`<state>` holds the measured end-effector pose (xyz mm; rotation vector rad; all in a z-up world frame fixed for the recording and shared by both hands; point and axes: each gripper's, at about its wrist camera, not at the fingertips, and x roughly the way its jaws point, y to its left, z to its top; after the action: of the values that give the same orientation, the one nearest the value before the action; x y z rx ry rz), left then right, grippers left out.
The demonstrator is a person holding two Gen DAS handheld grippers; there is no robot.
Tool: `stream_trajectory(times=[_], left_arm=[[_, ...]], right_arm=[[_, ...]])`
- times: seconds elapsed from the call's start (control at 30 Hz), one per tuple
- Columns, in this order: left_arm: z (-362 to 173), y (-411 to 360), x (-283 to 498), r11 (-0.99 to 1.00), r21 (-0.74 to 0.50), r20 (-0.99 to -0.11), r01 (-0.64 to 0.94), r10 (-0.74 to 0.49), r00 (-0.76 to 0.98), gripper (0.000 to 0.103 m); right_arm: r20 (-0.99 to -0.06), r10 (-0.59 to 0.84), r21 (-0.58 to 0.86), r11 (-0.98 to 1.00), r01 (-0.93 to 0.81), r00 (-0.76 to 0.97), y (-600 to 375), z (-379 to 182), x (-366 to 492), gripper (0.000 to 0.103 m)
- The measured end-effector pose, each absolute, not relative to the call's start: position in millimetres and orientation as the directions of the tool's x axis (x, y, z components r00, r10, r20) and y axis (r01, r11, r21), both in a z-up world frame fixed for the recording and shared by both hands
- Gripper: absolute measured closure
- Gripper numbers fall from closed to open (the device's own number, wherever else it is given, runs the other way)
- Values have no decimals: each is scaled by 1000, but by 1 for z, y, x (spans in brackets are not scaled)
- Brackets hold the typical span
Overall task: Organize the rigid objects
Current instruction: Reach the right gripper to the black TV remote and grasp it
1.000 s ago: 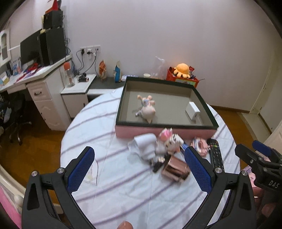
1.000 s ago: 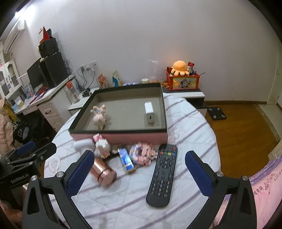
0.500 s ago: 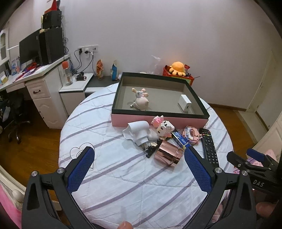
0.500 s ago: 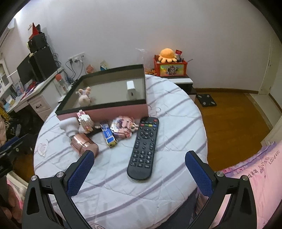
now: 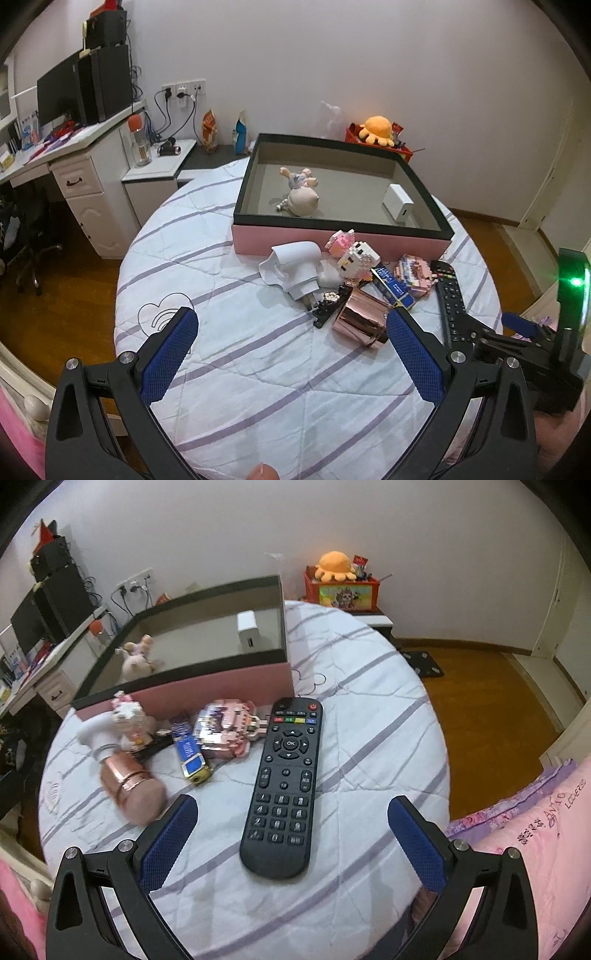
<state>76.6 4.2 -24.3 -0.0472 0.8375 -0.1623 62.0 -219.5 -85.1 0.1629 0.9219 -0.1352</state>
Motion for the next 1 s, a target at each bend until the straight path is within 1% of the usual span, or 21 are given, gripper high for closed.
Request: stream_trajectory(times=[0.1, 0.13, 0.2, 0.27, 0.3, 0.37, 0.43, 0.47, 0.5, 0.6, 0.8, 1.0], left_arm=[[-28, 4, 82, 986, -105, -742, 126, -162, 650, 0], [-30, 3, 85, 986, -104, -745, 127, -162, 648, 0], [-32, 2, 88, 986, -101, -749, 131, -162, 643, 0], [-35, 0, 92, 986, -99, -753, 135, -162, 638, 0], [-35, 0, 92, 986, -98, -754, 136, -163, 636, 0], [-37, -1, 95, 985, -99, -758, 138, -165, 632, 0], [-38, -2, 96, 985, -101, -759, 141, -168, 629, 0], [-38, -3, 97, 984, -101, -760, 144, -170, 627, 0], [-38, -4, 97, 984, -100, -760, 146, -170, 627, 0], [-36, -6, 96, 984, -95, -756, 154, -172, 631, 0], [-32, -8, 94, 984, -91, -751, 153, -168, 639, 0], [-28, -9, 89, 984, -91, -744, 155, -171, 646, 0]], right_arm=[[-813, -59, 73, 977, 202, 579, -221, -96, 73, 1], [-817, -63, 70, 976, 207, 573, -222, -100, 77, 6], [-828, -68, 65, 974, 216, 556, -223, -109, 84, 9], [-838, -71, 60, 974, 220, 541, -223, -116, 88, 20], [-840, -83, 47, 973, 224, 535, -223, -120, 88, 28], [-833, -91, 35, 976, 216, 546, -221, -121, 88, 32], [-828, -87, 27, 981, 194, 554, -219, -120, 88, 46], [-827, -83, 27, 982, 186, 556, -217, -119, 88, 50], [-825, -78, 24, 985, 174, 560, -214, -119, 88, 58], [-822, -73, 21, 987, 159, 564, -212, -118, 88, 58], [-817, -28, 73, 986, 152, 575, -220, -114, 81, 58], [-797, -18, 89, 985, 147, 603, -225, -97, 72, 59]])
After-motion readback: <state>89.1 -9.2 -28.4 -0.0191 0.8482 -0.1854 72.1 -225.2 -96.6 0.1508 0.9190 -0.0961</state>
